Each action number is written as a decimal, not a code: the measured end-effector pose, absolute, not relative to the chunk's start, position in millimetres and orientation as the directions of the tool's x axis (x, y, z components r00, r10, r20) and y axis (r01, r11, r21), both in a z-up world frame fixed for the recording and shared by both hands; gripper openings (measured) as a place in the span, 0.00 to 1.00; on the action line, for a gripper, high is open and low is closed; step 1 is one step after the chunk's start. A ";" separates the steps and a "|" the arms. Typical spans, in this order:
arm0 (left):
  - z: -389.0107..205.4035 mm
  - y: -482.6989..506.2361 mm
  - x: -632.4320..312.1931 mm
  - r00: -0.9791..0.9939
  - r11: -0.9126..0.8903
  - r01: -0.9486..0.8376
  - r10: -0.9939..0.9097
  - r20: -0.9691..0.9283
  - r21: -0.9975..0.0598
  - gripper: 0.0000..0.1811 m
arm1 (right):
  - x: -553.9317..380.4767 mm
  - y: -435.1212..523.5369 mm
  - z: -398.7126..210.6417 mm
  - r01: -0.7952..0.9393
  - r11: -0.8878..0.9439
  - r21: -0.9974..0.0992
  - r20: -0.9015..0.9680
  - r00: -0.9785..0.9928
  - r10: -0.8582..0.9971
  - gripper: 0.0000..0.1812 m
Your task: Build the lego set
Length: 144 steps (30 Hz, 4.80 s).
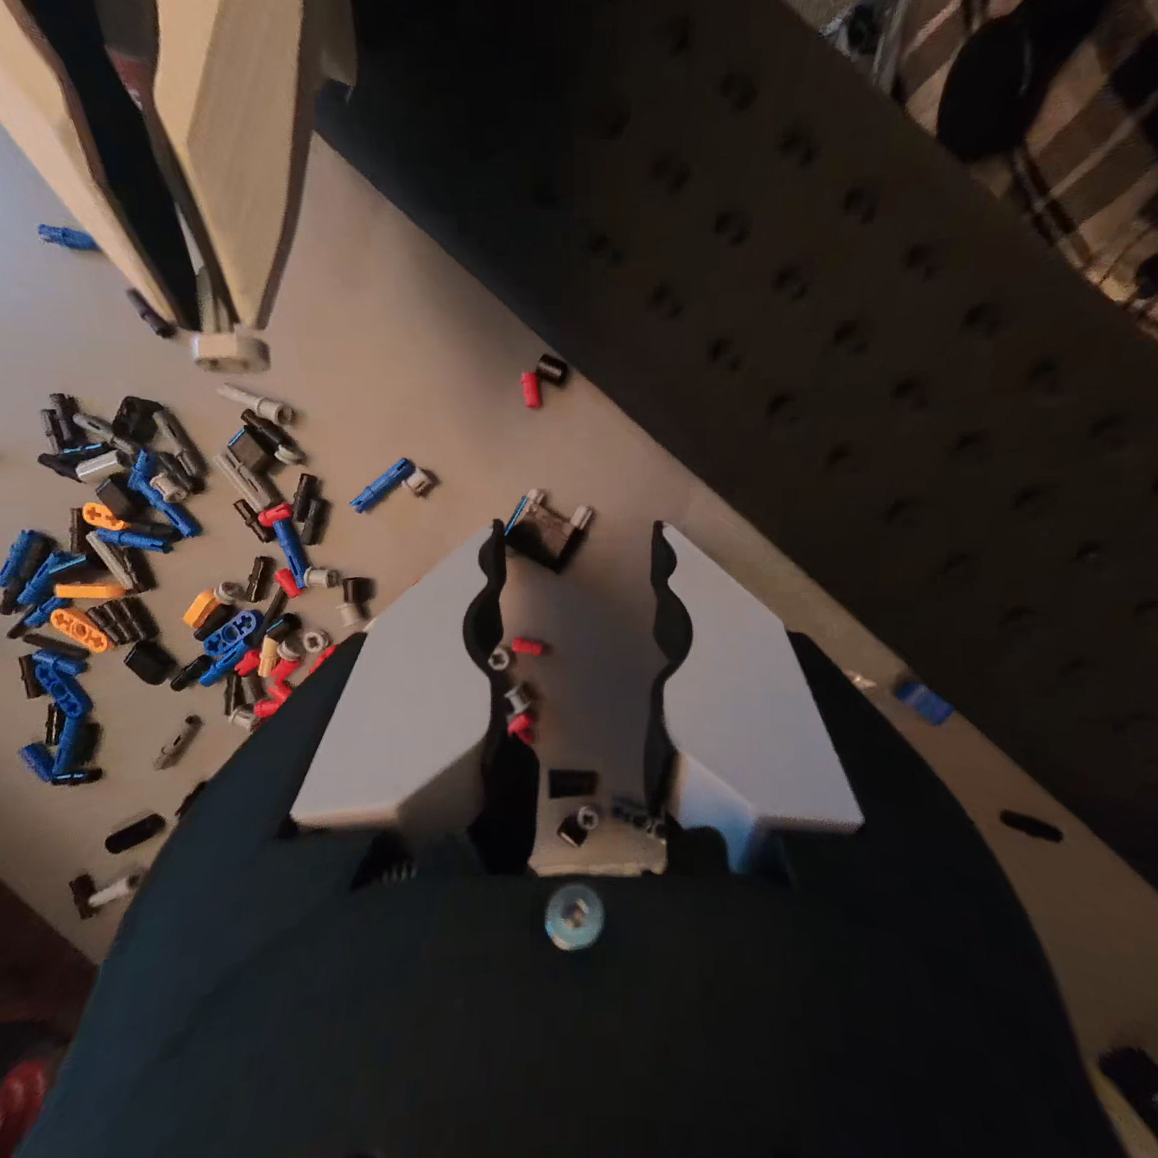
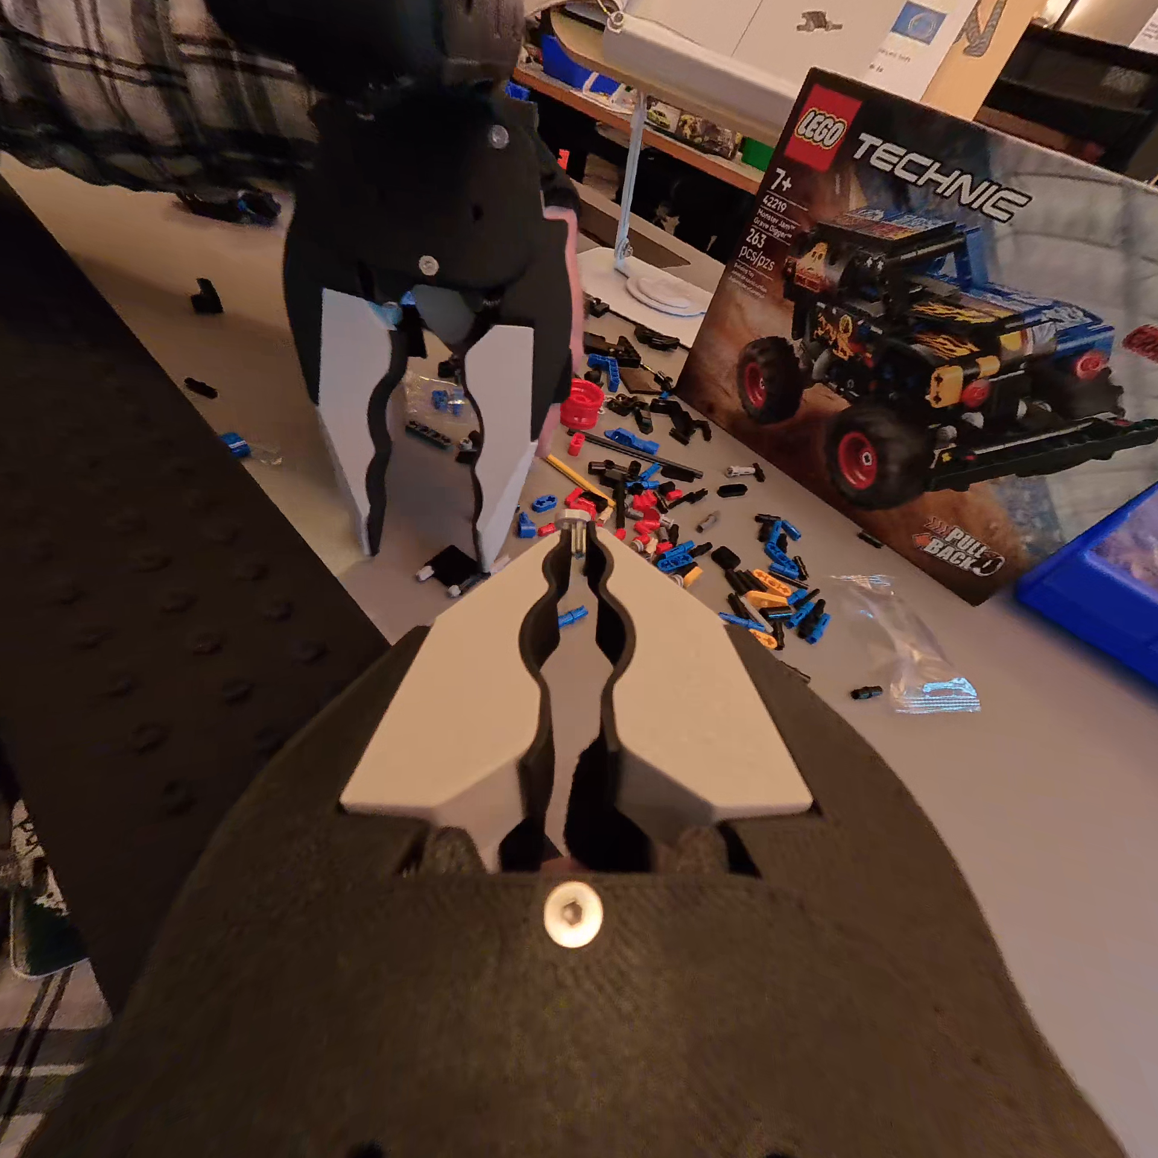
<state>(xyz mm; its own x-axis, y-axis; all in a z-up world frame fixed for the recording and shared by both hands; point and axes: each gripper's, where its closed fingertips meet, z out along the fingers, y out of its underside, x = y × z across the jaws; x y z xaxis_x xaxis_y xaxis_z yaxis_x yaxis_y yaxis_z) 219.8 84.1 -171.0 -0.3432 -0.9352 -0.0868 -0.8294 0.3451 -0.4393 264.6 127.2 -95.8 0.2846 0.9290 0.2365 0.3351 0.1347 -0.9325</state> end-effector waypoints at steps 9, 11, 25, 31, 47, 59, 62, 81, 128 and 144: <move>-175.8 91.3 228.8 -0.402 0.375 -0.832 -0.916 -0.022 -0.410 0.20 | 267.8 127.5 -98.0 0.318 0.108 -0.942 0.202 0.278 0.939 0.02; -176.2 90.2 235.2 -0.375 0.345 -0.831 -0.927 -0.019 -0.435 0.16 | 268.5 127.7 -100.9 0.327 0.103 -0.939 0.197 0.270 0.943 0.02; -174.9 82.6 232.0 -0.113 0.133 -0.828 -0.991 -0.070 -0.545 0.19 | 255.9 111.4 -133.0 0.513 0.117 -0.850 0.182 0.077 0.980 0.02; -175.4 86.1 233.2 -0.093 0.114 -0.831 -0.993 -0.066 -0.544 0.12 | 252.2 109.2 -144.8 0.576 0.137 -0.806 0.181 0.020 0.983 0.02; -146.6 95.3 245.1 0.170 0.036 -0.611 -0.970 -0.175 -0.791 0.12 | 251.4 105.2 -140.7 0.560 0.181 -0.808 0.195 -0.036 0.980 0.02; -150.5 89.3 250.9 0.167 0.087 -0.616 -0.957 -0.238 -0.783 0.12 | 255.8 100.7 -140.4 0.553 0.167 -0.816 0.177 -0.036 0.984 0.02; -153.0 89.4 252.6 0.170 0.092 -0.630 -0.953 -0.253 -0.771 0.12 | 257.5 100.5 -142.3 0.569 0.166 -0.805 0.181 -0.032 0.983 0.02; -170.3 89.4 258.5 0.164 0.095 -0.698 -0.944 -0.287 -0.710 0.12 | 261.0 101.0 -158.8 0.707 0.189 -0.681 0.253 -0.015 0.967 0.02; -167.2 88.8 257.2 0.176 0.121 -0.675 -0.932 -0.318 -0.728 0.12 | 253.0 102.8 -163.8 0.683 0.206 -0.701 0.165 -0.126 0.978 0.02; -115.5 92.7 185.2 0.373 0.100 -0.698 -0.794 -0.480 -0.709 0.14 | 203.8 100.1 -97.2 0.524 0.239 -0.817 0.214 -0.109 0.971 0.02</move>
<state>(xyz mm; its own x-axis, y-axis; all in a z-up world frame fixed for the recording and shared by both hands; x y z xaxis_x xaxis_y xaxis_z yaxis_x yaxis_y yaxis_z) 185.2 92.7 -115.5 0.3728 -0.7943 -0.4798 -0.6984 0.1003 -0.7087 203.8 100.1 -97.2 -0.1094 0.9708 0.2135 0.5242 0.2389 -0.8174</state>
